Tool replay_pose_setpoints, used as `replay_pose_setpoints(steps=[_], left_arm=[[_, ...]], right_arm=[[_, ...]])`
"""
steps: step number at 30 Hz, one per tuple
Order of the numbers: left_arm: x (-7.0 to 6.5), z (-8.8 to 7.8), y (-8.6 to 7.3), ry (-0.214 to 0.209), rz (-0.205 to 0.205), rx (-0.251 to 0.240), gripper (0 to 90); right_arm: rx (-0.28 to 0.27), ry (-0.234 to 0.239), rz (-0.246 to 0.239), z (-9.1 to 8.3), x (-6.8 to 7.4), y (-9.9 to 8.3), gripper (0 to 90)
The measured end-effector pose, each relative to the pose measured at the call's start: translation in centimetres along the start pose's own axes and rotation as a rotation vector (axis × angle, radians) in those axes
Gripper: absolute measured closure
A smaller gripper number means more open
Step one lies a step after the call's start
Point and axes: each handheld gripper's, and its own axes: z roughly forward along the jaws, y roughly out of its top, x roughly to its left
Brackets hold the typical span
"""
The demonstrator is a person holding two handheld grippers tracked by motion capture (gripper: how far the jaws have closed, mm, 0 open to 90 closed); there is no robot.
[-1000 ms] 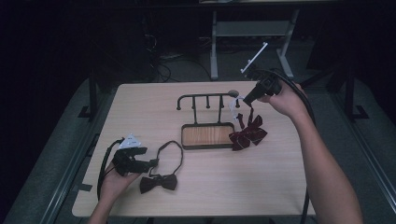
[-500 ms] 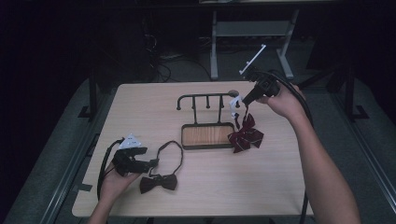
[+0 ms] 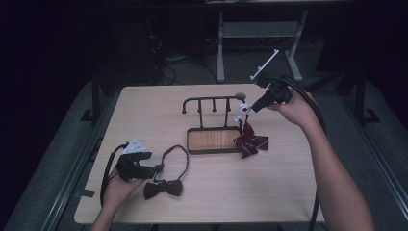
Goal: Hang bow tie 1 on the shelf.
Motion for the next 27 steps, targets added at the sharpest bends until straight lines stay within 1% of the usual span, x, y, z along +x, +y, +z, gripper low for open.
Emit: replay_pose_setpoints(steps=[6, 9, 16, 20, 22, 25, 27], left_arm=[[-0.1, 0.1, 0.0, -0.002, 0.003, 0.004, 28.7], [-0.1, 0.1, 0.0, -0.002, 0.004, 0.006, 28.7], [-0.1, 0.2, 0.0, -0.002, 0.004, 0.009, 28.7], [-0.1, 0.2, 0.0, 0.0, 0.016, 0.014, 28.7], [-0.1, 0.2, 0.0, 0.0, 0.012, 0.013, 28.7], [-0.1, 0.2, 0.0, 0.0, 0.009, 0.013, 28.7], [-0.1, 0.2, 0.0, 0.0, 0.008, 0.013, 28.7]], right_arm=[[-0.002, 0.025, 0.0, 0.1, 0.0, -0.7, 78.2], [-0.004, 0.037, -0.008, 0.1, 0.1, -0.8, 77.5], [-0.006, 0.05, -0.022, 0.1, 0.5, -1.4, 75.9], [-0.005, 0.058, -0.027, 0.4, 0.7, -2.0, 74.8], [-0.008, 0.062, -0.033, 0.5, 0.8, -2.2, 74.5], [-0.006, 0.068, -0.03, 0.6, 1.0, -2.5, 73.2], [-0.014, 0.069, -0.031, 0.7, 1.0, -2.8, 71.7]])
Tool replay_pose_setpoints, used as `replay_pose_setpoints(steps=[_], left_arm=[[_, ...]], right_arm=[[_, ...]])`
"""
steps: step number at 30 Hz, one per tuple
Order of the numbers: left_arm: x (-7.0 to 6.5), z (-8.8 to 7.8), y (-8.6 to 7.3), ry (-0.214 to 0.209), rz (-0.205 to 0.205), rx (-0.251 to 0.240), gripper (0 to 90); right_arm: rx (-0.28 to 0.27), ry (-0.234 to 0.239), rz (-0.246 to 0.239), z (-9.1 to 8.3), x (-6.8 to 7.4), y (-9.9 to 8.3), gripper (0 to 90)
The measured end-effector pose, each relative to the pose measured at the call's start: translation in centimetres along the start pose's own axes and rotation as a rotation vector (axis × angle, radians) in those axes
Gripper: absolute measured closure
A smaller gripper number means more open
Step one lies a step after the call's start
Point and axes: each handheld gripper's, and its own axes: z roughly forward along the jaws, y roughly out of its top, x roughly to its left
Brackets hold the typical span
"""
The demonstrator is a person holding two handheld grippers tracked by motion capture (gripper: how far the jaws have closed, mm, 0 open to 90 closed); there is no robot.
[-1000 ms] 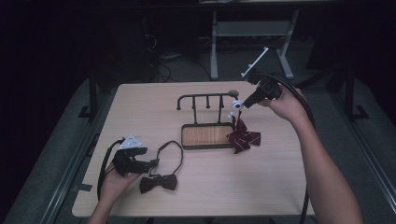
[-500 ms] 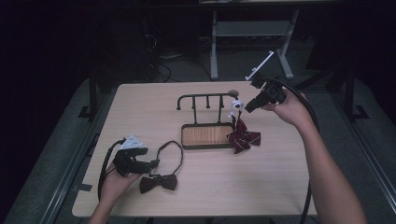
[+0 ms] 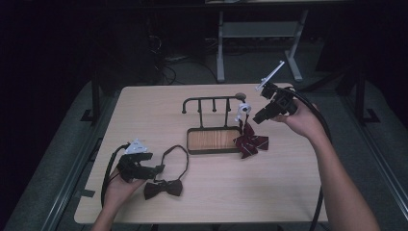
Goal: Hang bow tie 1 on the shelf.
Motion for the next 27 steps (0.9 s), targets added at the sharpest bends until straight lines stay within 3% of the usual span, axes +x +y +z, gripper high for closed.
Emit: replay_pose_setpoints(steps=[27], left_arm=[[0.0, 0.2, 0.0, 0.0, 0.005, 0.011, 28.7]], right_arm=[[-0.017, 0.058, -0.002, 2.3, 0.8, -4.0, 60.2]])
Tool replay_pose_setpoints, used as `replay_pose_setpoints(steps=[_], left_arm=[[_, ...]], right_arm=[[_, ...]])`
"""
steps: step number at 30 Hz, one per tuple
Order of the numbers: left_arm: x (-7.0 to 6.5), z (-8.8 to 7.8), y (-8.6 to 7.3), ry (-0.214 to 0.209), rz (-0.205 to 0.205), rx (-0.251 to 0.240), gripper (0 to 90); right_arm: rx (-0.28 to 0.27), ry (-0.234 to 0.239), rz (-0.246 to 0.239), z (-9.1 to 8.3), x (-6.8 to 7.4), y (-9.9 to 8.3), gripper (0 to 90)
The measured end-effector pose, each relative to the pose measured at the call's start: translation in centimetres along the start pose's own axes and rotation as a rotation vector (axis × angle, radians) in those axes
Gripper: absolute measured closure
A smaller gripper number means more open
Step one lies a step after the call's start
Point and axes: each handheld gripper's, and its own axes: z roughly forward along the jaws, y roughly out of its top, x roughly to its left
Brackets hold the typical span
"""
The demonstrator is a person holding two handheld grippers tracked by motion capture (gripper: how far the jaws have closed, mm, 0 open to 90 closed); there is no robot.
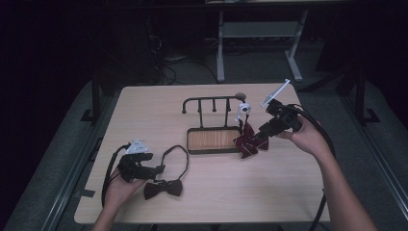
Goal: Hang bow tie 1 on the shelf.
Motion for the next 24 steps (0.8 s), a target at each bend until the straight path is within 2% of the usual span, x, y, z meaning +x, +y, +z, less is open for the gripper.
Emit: replay_pose_setpoints(steps=[11, 12, 24], left_arm=[[-0.1, 0.1, 0.0, -0.002, -0.01, 0.004, 28.7], [-0.1, 0.1, 0.0, -0.001, -0.002, 0.007, 28.7], [-0.1, 0.3, -0.1, -0.004, -0.021, 0.008, 28.6]], right_arm=[[-0.005, 0.027, 0.008, 1.3, 0.5, -1.9, 57.6], [-0.008, 0.028, 0.008, 1.4, 0.5, -2.1, 57.5], [-0.016, 0.035, 0.027, 2.5, 0.8, -3.9, 53.1]])
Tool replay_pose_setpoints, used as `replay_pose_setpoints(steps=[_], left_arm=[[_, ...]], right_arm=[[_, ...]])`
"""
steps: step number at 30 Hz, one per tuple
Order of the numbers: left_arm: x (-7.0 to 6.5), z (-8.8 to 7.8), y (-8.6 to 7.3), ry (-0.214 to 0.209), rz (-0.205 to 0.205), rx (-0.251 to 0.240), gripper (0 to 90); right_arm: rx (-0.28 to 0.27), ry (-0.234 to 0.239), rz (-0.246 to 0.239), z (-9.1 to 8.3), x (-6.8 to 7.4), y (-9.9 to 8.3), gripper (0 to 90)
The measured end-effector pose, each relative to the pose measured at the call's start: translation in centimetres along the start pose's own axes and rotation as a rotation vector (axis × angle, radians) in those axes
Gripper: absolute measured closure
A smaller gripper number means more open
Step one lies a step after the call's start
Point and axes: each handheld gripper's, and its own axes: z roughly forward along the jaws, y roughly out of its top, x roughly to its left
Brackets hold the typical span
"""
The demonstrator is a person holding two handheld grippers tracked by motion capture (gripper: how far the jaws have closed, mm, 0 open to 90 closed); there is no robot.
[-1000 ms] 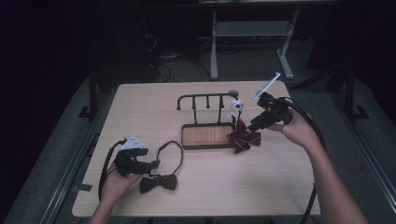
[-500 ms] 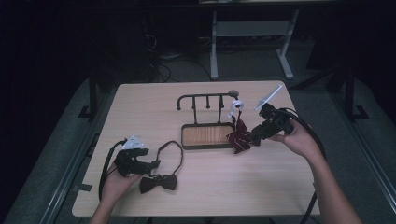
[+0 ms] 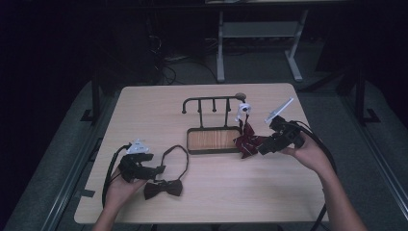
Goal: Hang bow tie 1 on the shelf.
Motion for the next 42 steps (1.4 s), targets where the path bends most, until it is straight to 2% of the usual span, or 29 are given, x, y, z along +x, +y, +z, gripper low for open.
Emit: replay_pose_setpoints(steps=[5, 9, 13, 24, 33, 37, 39, 40, 42], left_arm=[[0.1, 0.0, 0.0, -0.002, -0.005, -0.002, 28.2], [0.3, 0.0, 0.0, 0.002, 0.008, 0.005, 28.1], [0.1, 0.1, 0.0, 0.001, -0.007, 0.007, 28.2], [0.1, 0.2, 0.2, 0.002, 0.012, 0.008, 28.1], [-0.2, 0.3, 0.5, 0.008, 0.022, 0.017, 28.2], [-0.5, 0.5, 0.7, 0.007, 0.023, 0.015, 28.4], [-0.5, 0.5, 0.8, 0.005, 0.027, 0.021, 29.1], [-0.5, 0.5, 0.9, 0.002, 0.034, 0.019, 30.5], [-0.6, 0.5, 0.9, 0.001, 0.028, 0.02, 31.5]], right_arm=[[0.004, -0.002, 0.0, 0.5, 0.4, -0.6, 51.5], [0.009, -0.012, -0.005, 0.8, 0.7, -1.0, 50.2], [0.011, -0.012, -0.008, 1.1, 1.0, -1.5, 49.4], [-0.001, 0.002, 0.003, 2.0, 1.4, -2.8, 46.5], [-0.007, -0.006, -0.006, 2.2, 2.0, -3.6, 44.3], [-0.029, 0.015, -0.008, 2.6, 2.2, -4.1, 44.4], [-0.009, 0.022, -0.005, 3.0, 2.2, -4.2, 44.2], [-0.002, 0.01, -0.01, 3.0, 2.2, -4.3, 44.1], [-0.015, 0.024, -0.006, 3.0, 2.1, -4.4, 43.9]])
